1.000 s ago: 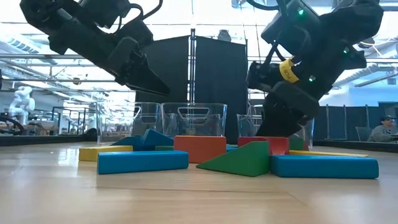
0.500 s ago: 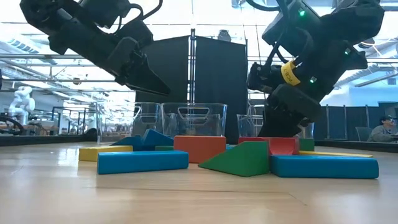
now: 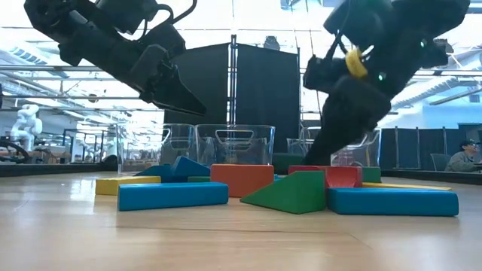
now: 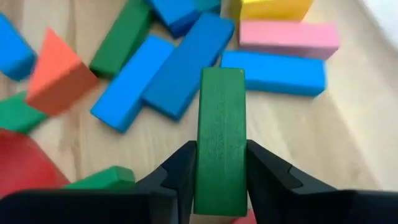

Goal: Sort blocks by size
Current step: Put the green rectangular block into the right transparent bin

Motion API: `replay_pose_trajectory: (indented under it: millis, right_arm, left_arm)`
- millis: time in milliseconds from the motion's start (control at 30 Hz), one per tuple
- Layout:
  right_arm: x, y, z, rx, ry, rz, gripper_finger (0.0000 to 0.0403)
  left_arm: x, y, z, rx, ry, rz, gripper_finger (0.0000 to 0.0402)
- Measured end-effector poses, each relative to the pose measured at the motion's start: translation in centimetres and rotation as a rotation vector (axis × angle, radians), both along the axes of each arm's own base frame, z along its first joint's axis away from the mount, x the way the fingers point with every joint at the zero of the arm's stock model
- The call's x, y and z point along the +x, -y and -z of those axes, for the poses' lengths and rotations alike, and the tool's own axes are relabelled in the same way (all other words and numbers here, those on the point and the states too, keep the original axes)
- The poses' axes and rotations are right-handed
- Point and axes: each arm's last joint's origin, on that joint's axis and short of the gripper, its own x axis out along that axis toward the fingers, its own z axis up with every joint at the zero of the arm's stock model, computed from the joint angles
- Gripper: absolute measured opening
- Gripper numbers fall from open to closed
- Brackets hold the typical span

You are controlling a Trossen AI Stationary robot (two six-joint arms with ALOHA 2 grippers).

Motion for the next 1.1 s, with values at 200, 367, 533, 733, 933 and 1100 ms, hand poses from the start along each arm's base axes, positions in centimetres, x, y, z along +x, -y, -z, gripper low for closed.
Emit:
replay_pose_trajectory:
  millis: [200, 367, 533, 733, 933, 1100]
  right_arm:
    - [-0.9, 1.1, -2.9, -0.014, 0.051, 0.008, 0.0106]
    - [-2.2, 2.6, -5.5, -0.035, 0.089, 0.058, 0.0106]
    - [-4.0, 4.7, -8.2, -0.048, 0.142, 0.119, 0.0107]
    - [-6.0, 8.1, -9.8, -0.084, 0.132, 0.236, 0.0107]
    - [-7.0, 11.5, -9.5, -0.107, 0.067, 0.335, 0.0107]
    - [-7.6, 13.7, -9.5, -0.116, 0.048, 0.381, 0.0107]
  left_arm:
    - [0.0, 0.0, 0.0, 0.000, 0.001, 0.000, 0.0123]
    - [0.1, 0.0, -0.1, -0.002, 0.013, -0.001, 0.0123]
    - [0.1, 0.0, -0.3, -0.003, 0.034, -0.001, 0.0123]
    - [0.2, 0.0, -0.4, -0.004, 0.042, 0.000, 0.0123]
    - [0.2, 0.0, -0.5, 0.000, 0.053, 0.001, 0.0123]
    - [0.2, 0.0, -0.5, 0.003, 0.052, -0.002, 0.0123]
